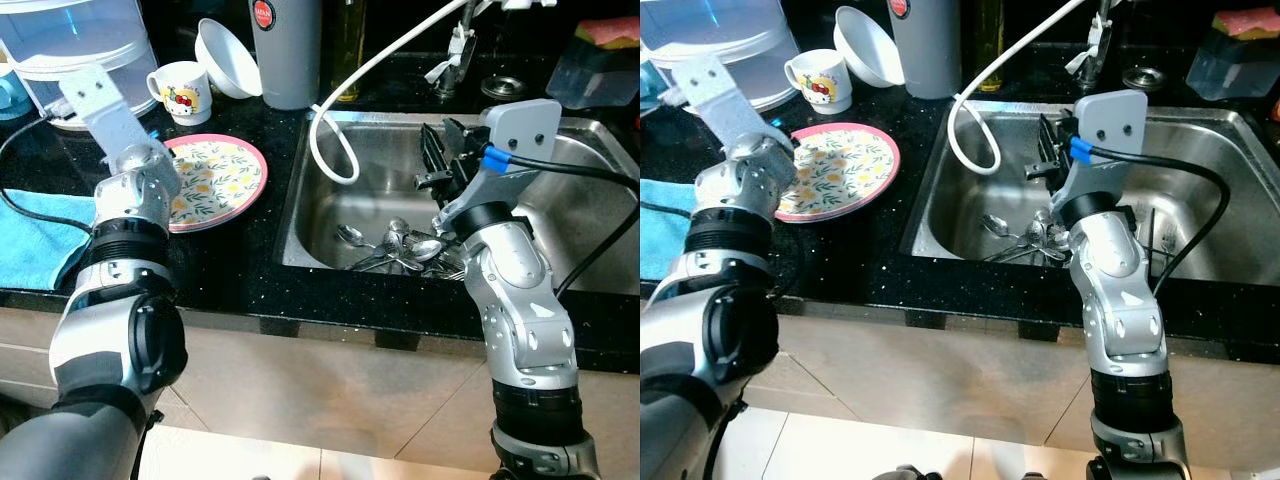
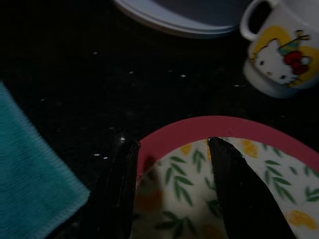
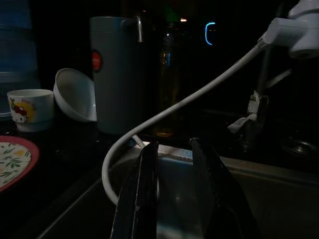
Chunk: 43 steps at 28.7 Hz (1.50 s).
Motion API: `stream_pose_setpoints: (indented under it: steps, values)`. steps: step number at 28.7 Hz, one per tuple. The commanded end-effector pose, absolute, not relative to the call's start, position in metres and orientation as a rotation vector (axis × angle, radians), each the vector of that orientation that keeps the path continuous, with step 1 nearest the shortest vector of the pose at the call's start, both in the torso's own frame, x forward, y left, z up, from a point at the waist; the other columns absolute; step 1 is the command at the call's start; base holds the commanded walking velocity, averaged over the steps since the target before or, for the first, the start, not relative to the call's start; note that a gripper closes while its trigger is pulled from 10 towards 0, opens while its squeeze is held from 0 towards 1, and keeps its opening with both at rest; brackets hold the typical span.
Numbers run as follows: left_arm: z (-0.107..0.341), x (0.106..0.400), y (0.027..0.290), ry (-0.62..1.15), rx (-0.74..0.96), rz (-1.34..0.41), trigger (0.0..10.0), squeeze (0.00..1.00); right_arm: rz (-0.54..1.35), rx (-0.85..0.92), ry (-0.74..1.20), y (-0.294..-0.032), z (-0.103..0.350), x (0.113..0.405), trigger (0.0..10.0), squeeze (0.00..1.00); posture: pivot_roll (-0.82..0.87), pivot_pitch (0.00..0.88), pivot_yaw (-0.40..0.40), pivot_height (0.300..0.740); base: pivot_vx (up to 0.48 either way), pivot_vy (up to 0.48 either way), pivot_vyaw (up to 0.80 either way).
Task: Kitchen organization
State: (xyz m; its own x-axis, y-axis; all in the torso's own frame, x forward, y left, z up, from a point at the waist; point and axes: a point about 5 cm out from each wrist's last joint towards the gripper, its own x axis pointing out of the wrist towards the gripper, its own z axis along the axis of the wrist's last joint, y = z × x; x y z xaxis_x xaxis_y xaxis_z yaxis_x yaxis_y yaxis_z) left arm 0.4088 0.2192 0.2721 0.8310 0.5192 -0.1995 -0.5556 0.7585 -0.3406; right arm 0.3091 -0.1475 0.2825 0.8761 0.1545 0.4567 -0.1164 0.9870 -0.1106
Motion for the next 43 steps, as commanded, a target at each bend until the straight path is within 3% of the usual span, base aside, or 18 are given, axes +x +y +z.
stream_pose_setpoints:
  steps: [1,4,14,22,32,43]
  values:
    - [0.274,0.408,0.224,0.113,-0.373,0.624,10.0,0.00,0.146,-0.078,-0.492,-0.148,0.283,0.308,10.0,0.00,0.03,0.091,0.074,0.740,0.000,0.000,0.00]
    - [0.266,0.405,0.229,0.150,-0.275,0.692,10.0,0.00,0.144,-0.077,-0.494,-0.149,0.284,0.309,10.0,0.00,0.03,0.096,0.071,0.740,0.000,0.000,0.00]
    - [0.260,0.407,0.218,0.178,-0.292,0.718,10.0,0.00,0.140,-0.073,-0.491,-0.149,0.283,0.309,10.0,0.00,0.03,0.110,0.069,0.740,0.000,0.000,0.00]
    - [0.256,0.402,0.231,0.177,-0.238,0.837,10.0,0.00,0.135,-0.071,-0.492,-0.150,0.284,0.309,10.0,0.00,0.03,0.118,0.070,0.740,0.000,0.000,0.00]
    - [0.239,0.408,0.211,0.322,-0.536,0.659,10.0,0.00,0.131,-0.070,-0.496,-0.150,0.285,0.309,10.0,0.00,0.03,0.122,0.069,0.740,0.000,0.000,0.00]
    - [0.239,0.415,0.181,0.385,-0.537,0.439,10.0,0.00,0.130,-0.070,-0.498,-0.150,0.286,0.309,10.0,0.00,0.03,0.123,0.070,0.740,0.000,0.000,0.00]
